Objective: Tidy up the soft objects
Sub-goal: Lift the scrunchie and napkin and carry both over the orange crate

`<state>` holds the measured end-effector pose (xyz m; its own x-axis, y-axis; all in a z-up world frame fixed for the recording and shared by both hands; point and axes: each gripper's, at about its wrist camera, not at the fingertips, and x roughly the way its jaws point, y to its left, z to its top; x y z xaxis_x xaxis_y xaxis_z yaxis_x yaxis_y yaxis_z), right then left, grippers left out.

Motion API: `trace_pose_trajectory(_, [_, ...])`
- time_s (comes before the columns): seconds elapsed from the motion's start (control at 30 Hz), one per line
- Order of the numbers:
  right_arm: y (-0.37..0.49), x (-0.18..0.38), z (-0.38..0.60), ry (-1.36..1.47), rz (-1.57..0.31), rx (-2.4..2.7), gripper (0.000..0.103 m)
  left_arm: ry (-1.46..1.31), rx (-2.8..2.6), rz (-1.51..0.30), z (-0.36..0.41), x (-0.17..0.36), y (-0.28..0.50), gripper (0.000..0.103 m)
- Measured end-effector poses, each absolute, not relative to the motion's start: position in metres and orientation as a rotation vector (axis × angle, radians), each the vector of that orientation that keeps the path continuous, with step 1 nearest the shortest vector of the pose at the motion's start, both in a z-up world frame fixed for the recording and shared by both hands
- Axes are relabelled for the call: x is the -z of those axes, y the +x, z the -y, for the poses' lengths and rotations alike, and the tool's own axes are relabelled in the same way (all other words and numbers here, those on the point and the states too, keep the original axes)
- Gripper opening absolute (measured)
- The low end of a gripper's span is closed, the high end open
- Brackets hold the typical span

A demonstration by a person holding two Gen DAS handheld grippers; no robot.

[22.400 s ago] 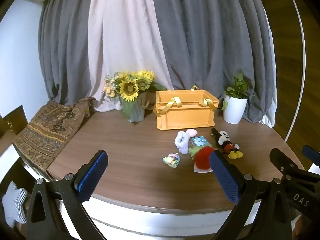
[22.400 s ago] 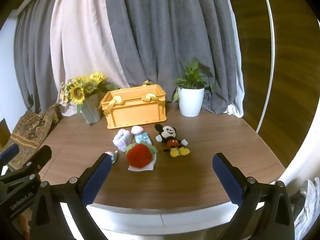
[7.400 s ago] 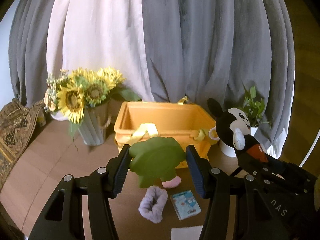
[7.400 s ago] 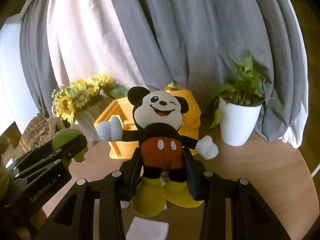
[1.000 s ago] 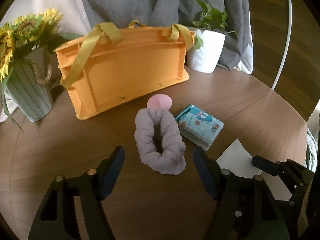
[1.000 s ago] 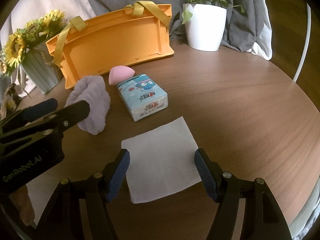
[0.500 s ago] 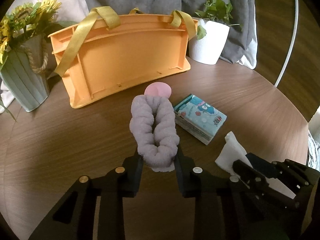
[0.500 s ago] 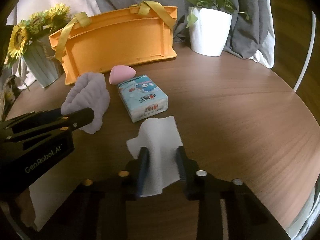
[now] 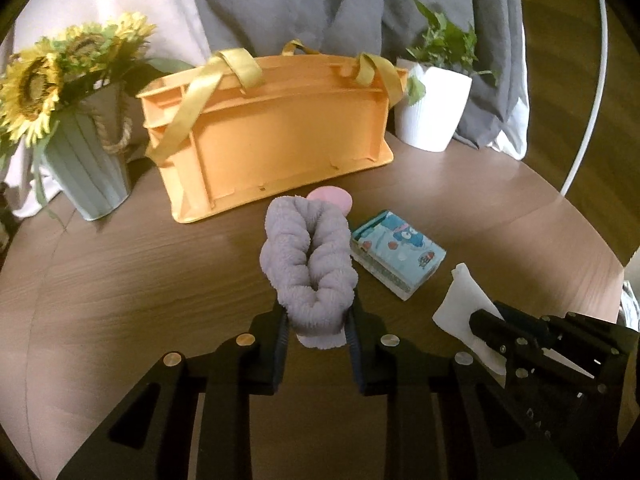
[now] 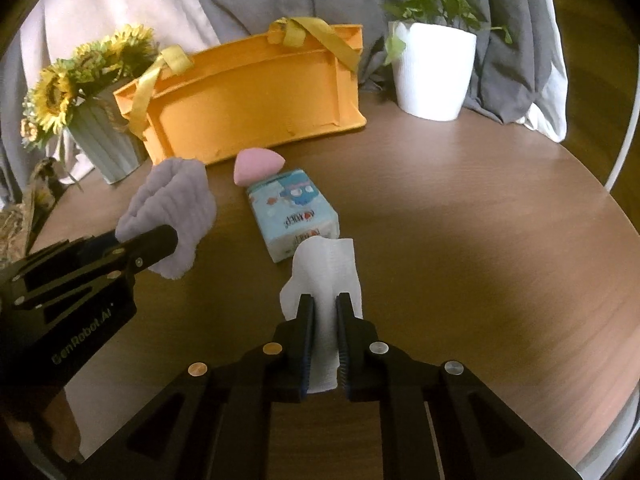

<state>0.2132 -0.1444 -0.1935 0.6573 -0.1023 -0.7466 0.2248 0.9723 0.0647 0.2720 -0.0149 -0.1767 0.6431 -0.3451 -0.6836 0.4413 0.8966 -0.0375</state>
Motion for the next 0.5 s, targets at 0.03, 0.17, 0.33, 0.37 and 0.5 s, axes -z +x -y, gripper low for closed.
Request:
trace_pose_trajectory(0.03, [0.213, 0.19, 0.145, 0.152, -0.831, 0.177, 0.012, 0.129, 0.439, -0.746, 0.014, 0.174, 0.27, 0.026])
trace_pose_trajectory(0.17, [0.215, 0.176, 0.147, 0.14, -0.81, 0.143, 0.012, 0.088, 0.399, -0.739, 0.01, 0.164, 0.266, 0.026])
trace_pose_trajectory(0.33, [0.218, 0.159, 0.148, 0.129, -0.779, 0.103, 0.012, 0.05, 0.358, -0.714, 0.011, 0.146, 0.263, 0.025])
trace_pose_trajectory(0.37, [0.219, 0.155, 0.149, 0.127, -0.772, 0.095, 0.012, 0.045, 0.351, -0.708, 0.011, 0.143, 0.262, 0.026])
trace_pose_trajectory(0.5, [0.222, 0.137, 0.153, 0.121, -0.739, 0.066, 0.013, 0.027, 0.327, -0.685, 0.01, 0.128, 0.259, 0.025])
